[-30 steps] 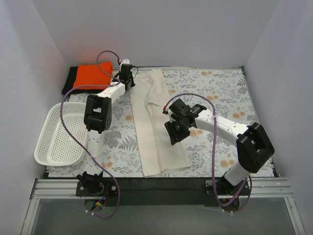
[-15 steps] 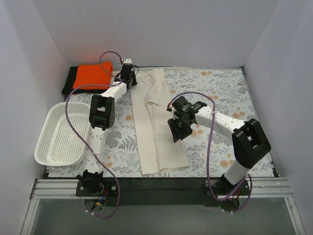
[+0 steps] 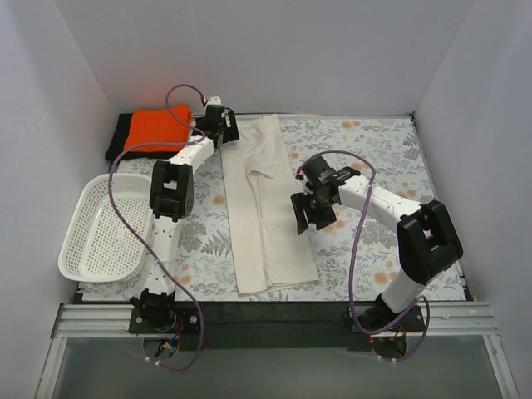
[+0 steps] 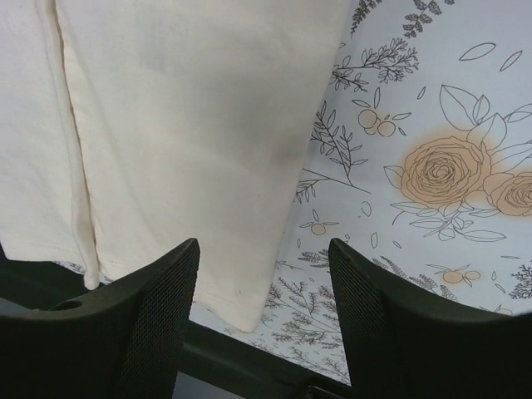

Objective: Fold and stack the t-shirts
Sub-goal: Fold the tshirt

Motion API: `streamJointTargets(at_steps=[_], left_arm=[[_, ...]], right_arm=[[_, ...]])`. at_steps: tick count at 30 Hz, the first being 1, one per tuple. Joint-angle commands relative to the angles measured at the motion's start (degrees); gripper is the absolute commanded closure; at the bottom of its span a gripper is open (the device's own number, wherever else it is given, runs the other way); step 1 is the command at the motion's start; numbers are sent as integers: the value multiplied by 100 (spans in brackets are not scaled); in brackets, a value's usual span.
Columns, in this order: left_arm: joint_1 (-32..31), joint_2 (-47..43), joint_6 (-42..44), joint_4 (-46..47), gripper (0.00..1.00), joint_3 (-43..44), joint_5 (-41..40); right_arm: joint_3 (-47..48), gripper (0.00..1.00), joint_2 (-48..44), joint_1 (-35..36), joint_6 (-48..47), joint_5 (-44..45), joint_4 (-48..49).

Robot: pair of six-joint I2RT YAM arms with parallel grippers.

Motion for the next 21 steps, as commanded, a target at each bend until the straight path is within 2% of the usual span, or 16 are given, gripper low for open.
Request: streamJointTargets(at_steps=[1,6,11,15,18,20,21], left_arm=[[58,-1512,-248,-331,19,-436,-236],[-12,-3076,-1118,-1243,16,-1779,-543],[-433,-4957,-1417,-2027,16,-3923,-860],[-1222,-6249,-2215,-2871,16,-5374,-807],[-1881,-7085,-3243,-3722,16,-6306,-545],[-2208,-7445,-4052,-3944,16,-6728,-369],[-2610,-7716,-4298,-4127,16,-7052,-246]], right_arm=[[-33,40,-350,-29,282,96,5],[-542,37,-798,-29,405,79,76],[-1140,37,-1334,15,712,87,102],[-1694,37,-1967,146,923,158,146],[-2107,38,-2318,295,1090,219,198],[-2361,38,-2556,375,1222,219,251],[-2424,39,-2618,480,1257,219,269]])
